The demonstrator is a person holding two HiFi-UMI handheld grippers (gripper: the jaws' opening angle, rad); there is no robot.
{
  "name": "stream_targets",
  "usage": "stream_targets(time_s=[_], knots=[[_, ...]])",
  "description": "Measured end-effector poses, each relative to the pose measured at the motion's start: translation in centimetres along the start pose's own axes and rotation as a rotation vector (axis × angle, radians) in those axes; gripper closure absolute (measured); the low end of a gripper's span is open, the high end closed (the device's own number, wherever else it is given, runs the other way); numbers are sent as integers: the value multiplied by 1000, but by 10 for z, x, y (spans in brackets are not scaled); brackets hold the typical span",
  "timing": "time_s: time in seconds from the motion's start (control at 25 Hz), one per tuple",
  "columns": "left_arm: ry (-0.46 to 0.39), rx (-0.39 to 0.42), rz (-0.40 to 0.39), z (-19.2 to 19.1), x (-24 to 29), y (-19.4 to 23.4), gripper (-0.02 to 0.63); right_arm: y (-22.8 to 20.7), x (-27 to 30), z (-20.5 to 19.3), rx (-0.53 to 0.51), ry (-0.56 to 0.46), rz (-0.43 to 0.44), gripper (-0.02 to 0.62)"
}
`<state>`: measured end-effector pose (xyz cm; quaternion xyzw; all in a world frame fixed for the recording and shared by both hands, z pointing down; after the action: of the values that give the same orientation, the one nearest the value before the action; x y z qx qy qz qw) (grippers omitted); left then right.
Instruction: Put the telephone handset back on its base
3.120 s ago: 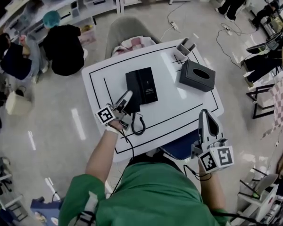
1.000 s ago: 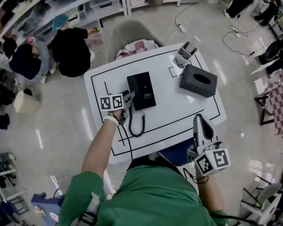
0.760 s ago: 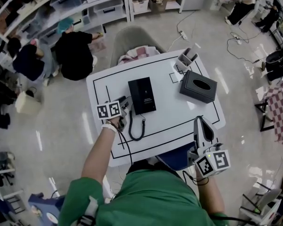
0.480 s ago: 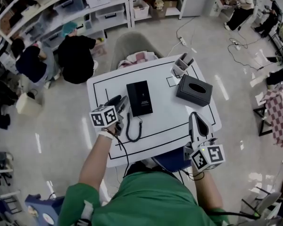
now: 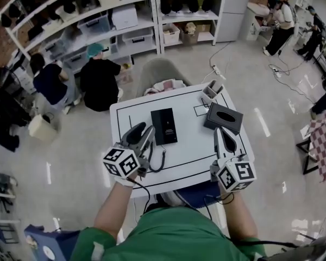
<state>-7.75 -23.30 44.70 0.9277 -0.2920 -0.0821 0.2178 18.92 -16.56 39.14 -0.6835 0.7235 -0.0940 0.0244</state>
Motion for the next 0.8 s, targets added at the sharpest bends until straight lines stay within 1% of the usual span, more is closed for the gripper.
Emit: stream_targets(time_s=[0.16,0.32,0.52,0.68,0.8], knots=[[-28,75,-16,18,-10,-32,436,7,-3,13,-1,-41,37,572],[-52,140,-14,35,-23,-54,437,13,-5,23,-5,-66,61,572],[-82,166,-5,52,-36,-75,440,23,-9,33,-6,-86,98,572],[-104,188,-43,61,-38,-96,442,33,-15,40,-14,-92,131,572],[-106,194,-63,61,-37,-103,442,38,-18,42,-22,-101,148,572]])
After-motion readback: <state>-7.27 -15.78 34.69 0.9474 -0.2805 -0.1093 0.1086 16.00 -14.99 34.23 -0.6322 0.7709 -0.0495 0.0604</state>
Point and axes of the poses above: the fingertips, and each gripper's own axes: x forward along the fingers, y to its left, z out of its top, the point moved 4 cm from there along -x, backward along the fingers, and after that the axes turned 13 degrees about -z, right-handed, at the moved point
